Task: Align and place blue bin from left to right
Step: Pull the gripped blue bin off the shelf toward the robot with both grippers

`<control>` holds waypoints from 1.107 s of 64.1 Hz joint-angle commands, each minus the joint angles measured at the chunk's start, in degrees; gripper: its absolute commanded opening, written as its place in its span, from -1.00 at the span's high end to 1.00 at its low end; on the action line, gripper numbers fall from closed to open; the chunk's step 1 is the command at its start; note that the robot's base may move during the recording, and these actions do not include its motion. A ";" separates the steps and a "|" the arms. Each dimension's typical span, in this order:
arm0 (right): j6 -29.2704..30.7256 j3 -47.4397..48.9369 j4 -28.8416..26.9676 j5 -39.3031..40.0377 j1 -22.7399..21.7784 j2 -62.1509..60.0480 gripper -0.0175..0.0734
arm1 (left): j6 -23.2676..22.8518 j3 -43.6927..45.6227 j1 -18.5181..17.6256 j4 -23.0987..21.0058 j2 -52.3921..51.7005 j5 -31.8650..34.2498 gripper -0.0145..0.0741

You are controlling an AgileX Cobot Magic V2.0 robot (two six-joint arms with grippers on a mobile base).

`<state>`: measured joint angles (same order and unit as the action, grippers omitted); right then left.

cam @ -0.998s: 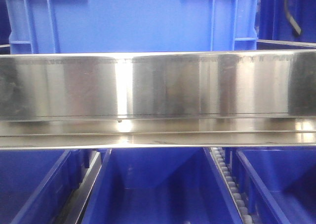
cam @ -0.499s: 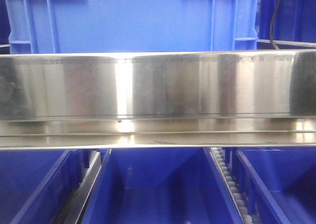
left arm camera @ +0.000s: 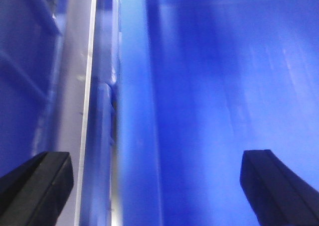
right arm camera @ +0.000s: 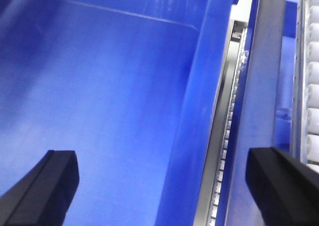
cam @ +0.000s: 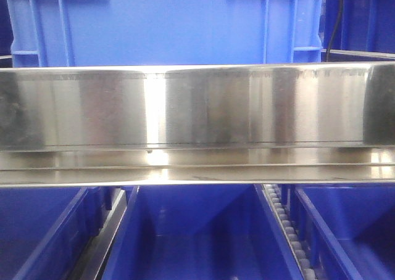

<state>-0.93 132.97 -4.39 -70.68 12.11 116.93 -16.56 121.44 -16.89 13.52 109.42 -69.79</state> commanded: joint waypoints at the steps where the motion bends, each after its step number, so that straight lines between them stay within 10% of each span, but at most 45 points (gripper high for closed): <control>1: 0.12 0.58 0.02 0.72 0.09 -0.24 -0.62 | 0.05 0.37 0.16 -0.20 -0.29 0.79 -0.63; 44: -1.58 0.58 0.02 0.72 0.09 1.63 -0.58 | 0.05 0.37 0.16 -0.20 -0.16 0.89 -0.63; 55: -1.58 0.58 0.02 0.72 0.09 1.63 -0.11 | 0.05 0.37 0.16 -0.20 -0.17 0.89 -0.58; 67: -1.72 0.58 0.02 0.72 0.09 1.63 0.85 | 0.05 0.37 0.16 -0.32 -0.17 0.89 -0.15; 71: -2.18 0.58 0.02 0.72 0.09 1.63 0.78 | 0.05 0.37 0.16 -0.32 -0.17 0.89 0.09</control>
<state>-1.97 132.97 -4.78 -70.92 12.11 118.91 -16.56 121.44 -16.89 13.52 109.60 -69.68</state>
